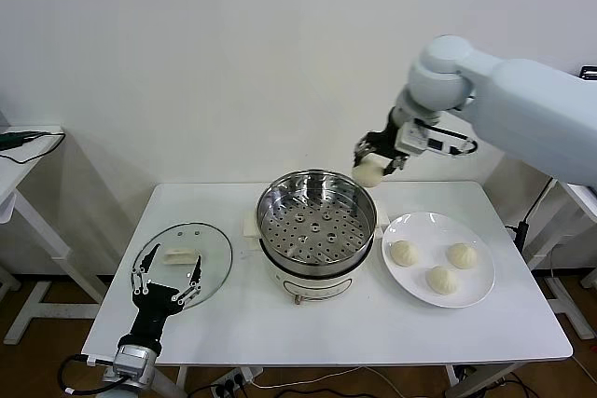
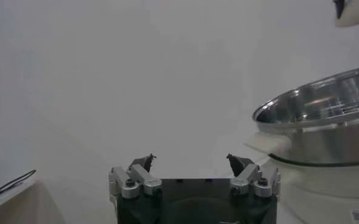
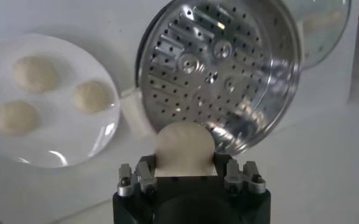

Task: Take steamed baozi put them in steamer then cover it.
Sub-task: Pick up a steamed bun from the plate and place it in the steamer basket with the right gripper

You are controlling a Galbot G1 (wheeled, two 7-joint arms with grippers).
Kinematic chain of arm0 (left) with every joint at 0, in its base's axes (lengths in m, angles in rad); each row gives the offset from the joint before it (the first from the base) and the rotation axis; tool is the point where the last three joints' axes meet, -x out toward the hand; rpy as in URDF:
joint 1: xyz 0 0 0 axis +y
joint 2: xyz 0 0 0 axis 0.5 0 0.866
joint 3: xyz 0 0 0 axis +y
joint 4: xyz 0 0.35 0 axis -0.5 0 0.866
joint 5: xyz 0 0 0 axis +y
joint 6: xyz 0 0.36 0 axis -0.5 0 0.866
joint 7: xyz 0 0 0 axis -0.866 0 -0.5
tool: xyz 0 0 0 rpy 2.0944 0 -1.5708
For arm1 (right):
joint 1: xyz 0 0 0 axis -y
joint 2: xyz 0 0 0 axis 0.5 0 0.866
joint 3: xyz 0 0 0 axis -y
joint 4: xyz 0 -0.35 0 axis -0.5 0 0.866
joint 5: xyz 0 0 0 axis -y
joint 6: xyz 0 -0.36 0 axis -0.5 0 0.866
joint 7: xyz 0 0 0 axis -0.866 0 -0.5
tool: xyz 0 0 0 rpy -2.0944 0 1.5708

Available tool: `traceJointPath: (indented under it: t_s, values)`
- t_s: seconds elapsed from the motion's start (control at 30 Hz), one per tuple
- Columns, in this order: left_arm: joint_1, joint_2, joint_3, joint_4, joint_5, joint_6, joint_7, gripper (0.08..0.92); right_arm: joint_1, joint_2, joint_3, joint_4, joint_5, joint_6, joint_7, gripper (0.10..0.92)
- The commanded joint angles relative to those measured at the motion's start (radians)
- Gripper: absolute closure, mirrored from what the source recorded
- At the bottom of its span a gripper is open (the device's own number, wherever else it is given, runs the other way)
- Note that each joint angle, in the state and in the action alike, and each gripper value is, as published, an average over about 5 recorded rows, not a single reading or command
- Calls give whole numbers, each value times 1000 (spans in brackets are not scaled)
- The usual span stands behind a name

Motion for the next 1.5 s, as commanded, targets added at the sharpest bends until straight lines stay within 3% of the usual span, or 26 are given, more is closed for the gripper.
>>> traceJointPath:
  t_s: [0.03,0.4,0.6,1.13,1.37,1.5]
  values:
    - [2,5,-4,2,3,-2,3,177,-35,171,-59,-74,-87,100,72,372]
    - [-2,3,-6,23,1,-15,11,177,-273,353,89,-394,-303,226,160,372]
    - [-7,6,-9,37,-2,-19,15,177,-321,396,142,-490,-372,262,199,372]
    - [-17,4,1,49,-2,-24,18,177,-369,389,189,-515,-428,268,213,371]
    - [-9,2,-2,39,-1,-27,17,177,-361,380,201,-498,-429,252,192,236]
    - [-8,2,-3,37,0,-26,17,177,-326,336,195,-453,-348,235,163,205]
